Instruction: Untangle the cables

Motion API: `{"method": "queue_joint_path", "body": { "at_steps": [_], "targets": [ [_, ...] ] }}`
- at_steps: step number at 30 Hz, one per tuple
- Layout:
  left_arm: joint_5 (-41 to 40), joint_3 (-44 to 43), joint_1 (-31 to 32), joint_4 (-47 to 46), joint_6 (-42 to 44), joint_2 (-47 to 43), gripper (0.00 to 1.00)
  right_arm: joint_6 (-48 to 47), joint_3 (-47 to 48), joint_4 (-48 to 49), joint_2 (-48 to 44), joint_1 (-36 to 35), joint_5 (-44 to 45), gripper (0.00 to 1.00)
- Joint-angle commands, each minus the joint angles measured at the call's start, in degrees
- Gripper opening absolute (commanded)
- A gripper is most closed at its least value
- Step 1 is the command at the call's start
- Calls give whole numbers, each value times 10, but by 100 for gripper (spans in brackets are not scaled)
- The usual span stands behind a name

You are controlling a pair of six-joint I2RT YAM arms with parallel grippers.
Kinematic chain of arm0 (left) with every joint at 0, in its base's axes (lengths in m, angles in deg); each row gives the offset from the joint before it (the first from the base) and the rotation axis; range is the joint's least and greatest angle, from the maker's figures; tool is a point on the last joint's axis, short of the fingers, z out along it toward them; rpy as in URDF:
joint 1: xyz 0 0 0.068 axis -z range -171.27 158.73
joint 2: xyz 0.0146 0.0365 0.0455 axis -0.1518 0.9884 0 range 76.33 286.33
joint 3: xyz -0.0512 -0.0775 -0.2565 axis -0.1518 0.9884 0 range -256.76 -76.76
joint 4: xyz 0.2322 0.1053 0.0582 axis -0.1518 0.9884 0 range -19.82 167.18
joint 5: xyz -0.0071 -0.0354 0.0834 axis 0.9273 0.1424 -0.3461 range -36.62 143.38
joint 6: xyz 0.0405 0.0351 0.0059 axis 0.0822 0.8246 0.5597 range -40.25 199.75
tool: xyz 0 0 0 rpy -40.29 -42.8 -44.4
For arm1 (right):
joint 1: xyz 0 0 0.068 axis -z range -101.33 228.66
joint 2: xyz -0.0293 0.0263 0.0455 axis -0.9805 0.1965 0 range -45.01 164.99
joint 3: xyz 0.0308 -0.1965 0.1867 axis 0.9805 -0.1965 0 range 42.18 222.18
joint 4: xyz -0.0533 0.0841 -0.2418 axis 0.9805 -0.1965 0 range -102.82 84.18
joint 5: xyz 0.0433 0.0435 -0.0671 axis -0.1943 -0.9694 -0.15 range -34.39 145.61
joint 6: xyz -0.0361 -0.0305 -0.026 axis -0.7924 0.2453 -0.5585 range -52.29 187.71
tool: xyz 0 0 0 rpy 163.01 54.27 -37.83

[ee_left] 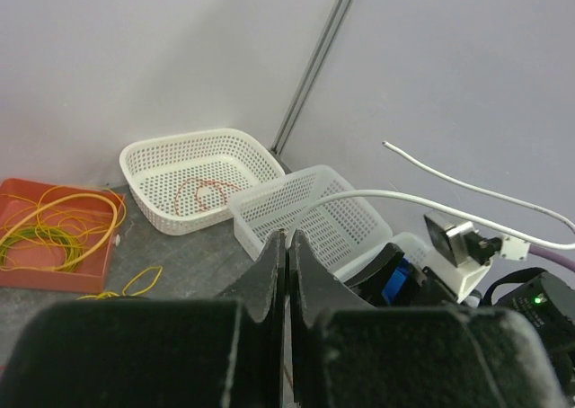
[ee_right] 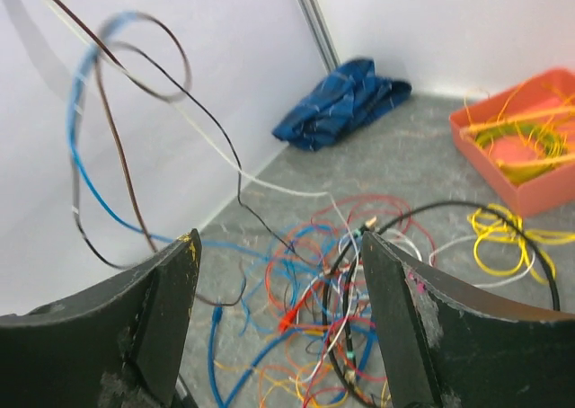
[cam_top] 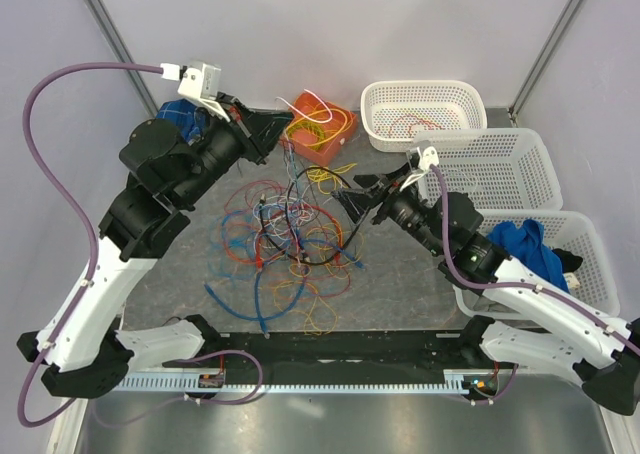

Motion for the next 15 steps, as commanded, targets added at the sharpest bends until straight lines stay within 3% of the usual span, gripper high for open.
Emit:
{"method": "queue_joint_path", "body": {
  "at_steps": [1, 5, 15],
  "targets": [
    [21, -20, 2, 21, -20, 4, 2, -30, 9, 56, -8, 1, 23, 79],
    [21, -38, 2, 22, -10, 3, 2, -34, 10, 89, -14, 2, 45, 78],
    [21, -30, 2, 27, -14, 16, 2, 56, 7, 211, 56, -6, -69, 84]
  ]
}}
